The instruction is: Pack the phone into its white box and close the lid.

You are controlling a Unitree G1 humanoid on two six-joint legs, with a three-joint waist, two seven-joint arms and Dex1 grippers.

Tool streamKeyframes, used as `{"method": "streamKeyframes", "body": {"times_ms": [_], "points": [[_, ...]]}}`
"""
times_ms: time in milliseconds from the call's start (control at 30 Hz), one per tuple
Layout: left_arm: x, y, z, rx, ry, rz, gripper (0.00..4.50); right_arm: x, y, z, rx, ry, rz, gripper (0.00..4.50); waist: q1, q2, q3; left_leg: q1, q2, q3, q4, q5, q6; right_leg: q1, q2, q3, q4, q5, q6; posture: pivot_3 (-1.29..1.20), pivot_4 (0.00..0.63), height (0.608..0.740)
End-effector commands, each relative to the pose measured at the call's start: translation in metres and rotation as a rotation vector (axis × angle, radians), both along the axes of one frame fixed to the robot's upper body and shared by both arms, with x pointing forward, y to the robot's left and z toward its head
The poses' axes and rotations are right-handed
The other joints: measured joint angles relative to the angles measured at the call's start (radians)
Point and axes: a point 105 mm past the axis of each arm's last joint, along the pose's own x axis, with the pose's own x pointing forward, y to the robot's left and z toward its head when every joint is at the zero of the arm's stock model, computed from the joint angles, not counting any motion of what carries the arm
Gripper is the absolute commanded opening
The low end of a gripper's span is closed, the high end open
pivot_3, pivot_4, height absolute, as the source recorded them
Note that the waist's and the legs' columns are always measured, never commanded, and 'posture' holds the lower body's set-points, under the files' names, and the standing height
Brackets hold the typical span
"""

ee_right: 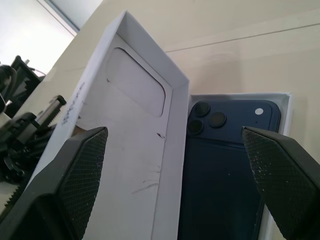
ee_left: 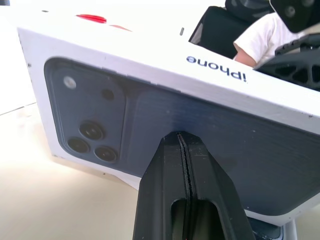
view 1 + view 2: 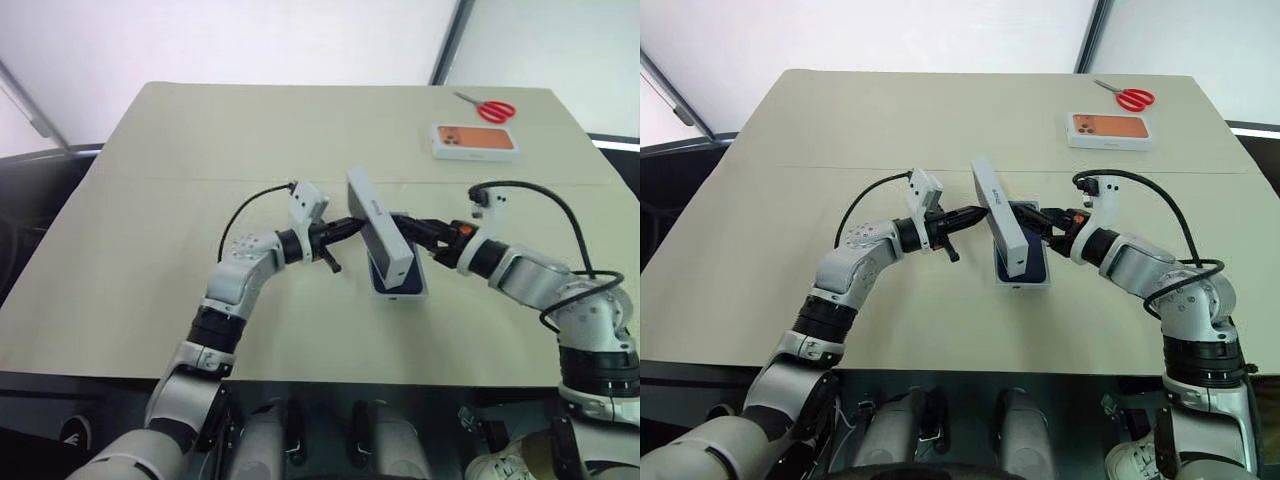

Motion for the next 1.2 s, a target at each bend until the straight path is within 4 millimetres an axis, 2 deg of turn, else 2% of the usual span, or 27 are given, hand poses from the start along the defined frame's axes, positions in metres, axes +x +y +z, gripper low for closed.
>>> {"method": "streamKeyframes", "body": {"times_ms": [33,100,200,400,500,567,700,933,1200], "points": [[0.0,0.003,0.014,-0.037,-0.034,0.013,0.0,0.002,0.005,0.02,0.035,-0.065,0.02,4.45,-0.001,0.0,0.0,0.0,0.0,0.0,0.0,0.0,0.0,0.0,0.0,0.0,0.0,0.0,0.0,0.0,0.15,0.738],[0.001,0.004,0.013,-0.036,-0.037,0.022,0.0,0.004,0.006,0.024,0.075,-0.065,0.021,4.45,-0.001,0.0,0.0,0.0,0.0,0.0,0.0,0.0,0.0,0.0,0.0,0.0,0.0,0.0,0.0,0.0,0.15,0.738],[0.001,0.003,0.014,-0.05,-0.027,0.028,0.0,0.003,0.009,0.025,0.028,-0.085,0.053,4.45,0.001,0.0,0.0,0.0,0.0,0.0,0.0,0.001,-0.002,0.0,0.0,0.0,0.0,0.0,0.0,0.0,0.15,0.738],[0.005,0.004,0.019,-0.066,-0.033,0.048,0.0,0.004,0.006,0.012,-0.118,-0.107,0.056,4.45,0.0,0.0,0.0,0.0,0.0,0.0,0.0,0.002,-0.003,0.0,0.0,0.0,0.0,0.0,0.0,0.0,0.15,0.738],[0.008,0.001,0.023,-0.078,-0.041,0.052,0.0,0.003,0.008,0.002,-0.261,-0.139,0.088,4.45,0.0,0.0,0.0,0.0,0.0,0.0,0.0,0.001,-0.002,0.0,0.0,-0.001,0.0,0.0,0.0,0.0,0.15,0.738],[0.009,-0.002,0.028,-0.09,-0.047,0.054,0.0,0.004,0.009,0.005,-0.21,-0.133,0.084,4.45,-0.001,0.0,0.0,0.0,0.0,0.0,0.001,0.002,-0.002,0.0,0.0,-0.001,0.0,0.0,0.0,0.0,0.15,0.738],[0.011,-0.002,0.032,-0.094,-0.055,0.057,0.0,-0.001,0.012,-0.003,-0.329,-0.176,0.133,4.45,-0.001,0.0,0.0,0.0,0.0,0.0,0.001,0.002,-0.004,0.0,0.0,-0.001,0.0,0.0,0.0,0.0,0.15,0.738],[0.011,-0.002,0.032,-0.102,-0.047,0.059,0.0,-0.011,0.034,-0.012,-0.386,-0.215,0.249,4.45,0.0,0.0,0.0,0.0,0.0,0.0,0.002,0.002,-0.004,0.0,0.0,-0.001,0.001,0.0,0.0,0.0,0.15,0.738],[0.011,-0.007,0.031,-0.122,-0.023,0.05,0.0,-0.012,0.049,-0.007,-0.379,-0.268,0.288,4.45,0.001,0.0,0.0,-0.002,0.002,-0.001,0.009,0.0,-0.001,0.002,0.0,-0.003,0.001,0.0,0.0,0.0,0.15,0.738]]}}
